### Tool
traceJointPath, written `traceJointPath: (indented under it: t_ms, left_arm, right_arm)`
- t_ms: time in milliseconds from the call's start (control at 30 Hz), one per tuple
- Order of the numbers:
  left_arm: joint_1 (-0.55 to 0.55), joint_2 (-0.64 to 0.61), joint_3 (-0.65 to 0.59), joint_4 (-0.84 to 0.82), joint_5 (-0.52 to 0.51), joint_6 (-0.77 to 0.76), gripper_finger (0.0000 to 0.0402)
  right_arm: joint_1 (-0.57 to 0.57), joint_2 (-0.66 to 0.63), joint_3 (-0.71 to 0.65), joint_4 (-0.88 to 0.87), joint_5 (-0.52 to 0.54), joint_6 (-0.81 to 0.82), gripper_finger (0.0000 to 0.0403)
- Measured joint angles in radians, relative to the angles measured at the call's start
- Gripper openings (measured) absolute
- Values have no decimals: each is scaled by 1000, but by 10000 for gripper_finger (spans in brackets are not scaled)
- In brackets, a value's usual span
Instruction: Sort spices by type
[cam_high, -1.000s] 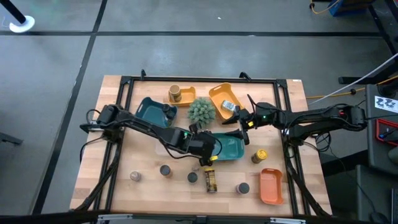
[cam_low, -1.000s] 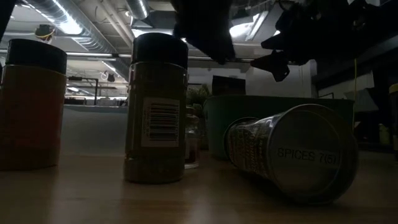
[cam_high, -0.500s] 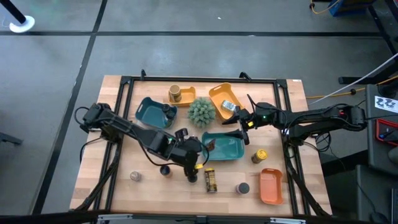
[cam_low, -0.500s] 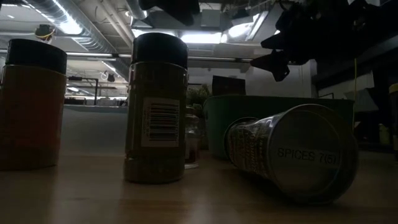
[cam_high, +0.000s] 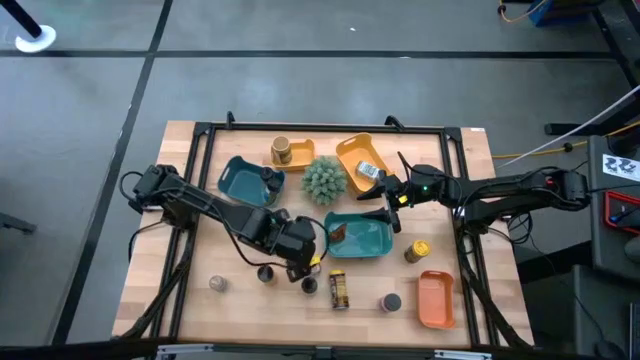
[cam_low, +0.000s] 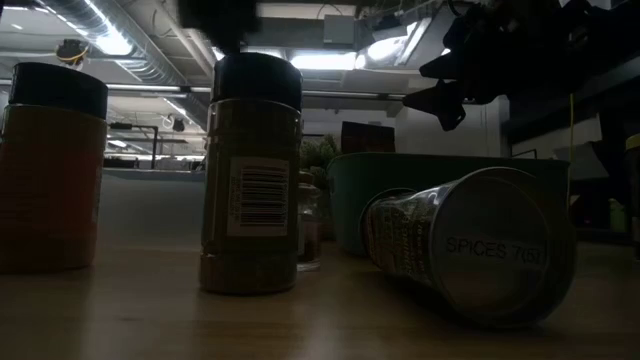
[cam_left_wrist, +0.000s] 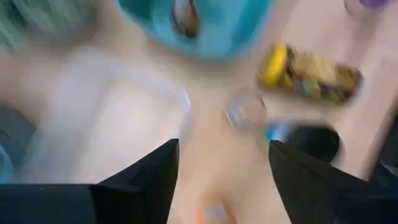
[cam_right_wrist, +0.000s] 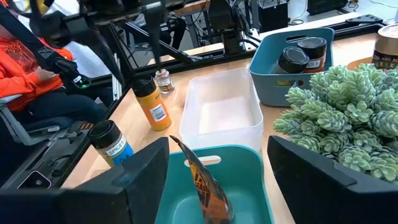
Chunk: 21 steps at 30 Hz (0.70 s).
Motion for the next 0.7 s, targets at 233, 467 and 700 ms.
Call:
traceJointPath:
  t_ms: [233, 467, 700]
  left_arm:
    - [-37, -4, 0, -172, 347, -209, 237]
    - [-102, -3, 0, -247, 356, -319, 237]
    - [-151, -3, 0, -256, 276, -418, 237]
  right_arm:
    - [0, 0, 0, -1, 0, 0, 273]
    - [0, 0, 0, -2, 0, 0, 273]
    - [0, 0, 0, -6, 0, 0, 273]
